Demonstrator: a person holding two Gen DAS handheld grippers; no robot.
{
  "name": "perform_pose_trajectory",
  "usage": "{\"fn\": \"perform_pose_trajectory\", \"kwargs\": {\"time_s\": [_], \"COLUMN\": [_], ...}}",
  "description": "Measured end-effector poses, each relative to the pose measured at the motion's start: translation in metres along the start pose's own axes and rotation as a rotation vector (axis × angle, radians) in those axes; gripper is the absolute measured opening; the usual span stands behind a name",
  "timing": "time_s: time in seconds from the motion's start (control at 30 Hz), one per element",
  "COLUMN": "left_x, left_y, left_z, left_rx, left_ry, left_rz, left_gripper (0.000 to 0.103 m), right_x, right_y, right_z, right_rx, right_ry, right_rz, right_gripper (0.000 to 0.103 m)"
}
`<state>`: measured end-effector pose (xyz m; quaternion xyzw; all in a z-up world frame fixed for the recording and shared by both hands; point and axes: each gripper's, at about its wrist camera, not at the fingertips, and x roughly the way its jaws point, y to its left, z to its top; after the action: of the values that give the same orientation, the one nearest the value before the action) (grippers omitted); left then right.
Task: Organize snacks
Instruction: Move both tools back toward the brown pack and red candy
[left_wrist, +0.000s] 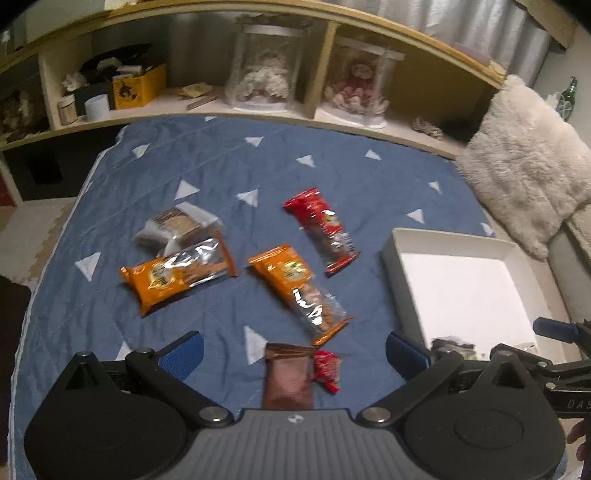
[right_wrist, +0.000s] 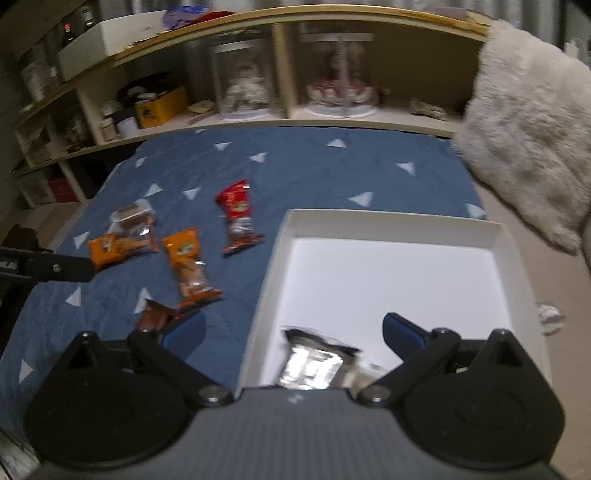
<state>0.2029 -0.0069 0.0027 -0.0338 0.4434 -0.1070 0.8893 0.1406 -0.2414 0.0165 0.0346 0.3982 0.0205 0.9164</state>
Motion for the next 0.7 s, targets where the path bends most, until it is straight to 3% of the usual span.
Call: {"fn": "perform_pose_trajectory", "kwargs": {"time_s": [0.43, 0.7], "left_x": [0.035, 0.053], "left_y": [0.046, 0.043], "left_z": [-0.016, -0.018], "left_rx": [-0.048, 0.005], "left_ry": [0.034, 0.056], "left_rz": [-0.02, -0.064], "left_gripper": [0.103, 0.103], "right_x": [0.058, 0.091], "right_y": [0.061, 0.084], "right_z": [-0.003, -0.019], "right_rx": [-0.104, -0.398], "right_ry": [-0.012, 0.02], "right_rz": [0.117, 0.221], "right_gripper": [0.102, 0.075]}}
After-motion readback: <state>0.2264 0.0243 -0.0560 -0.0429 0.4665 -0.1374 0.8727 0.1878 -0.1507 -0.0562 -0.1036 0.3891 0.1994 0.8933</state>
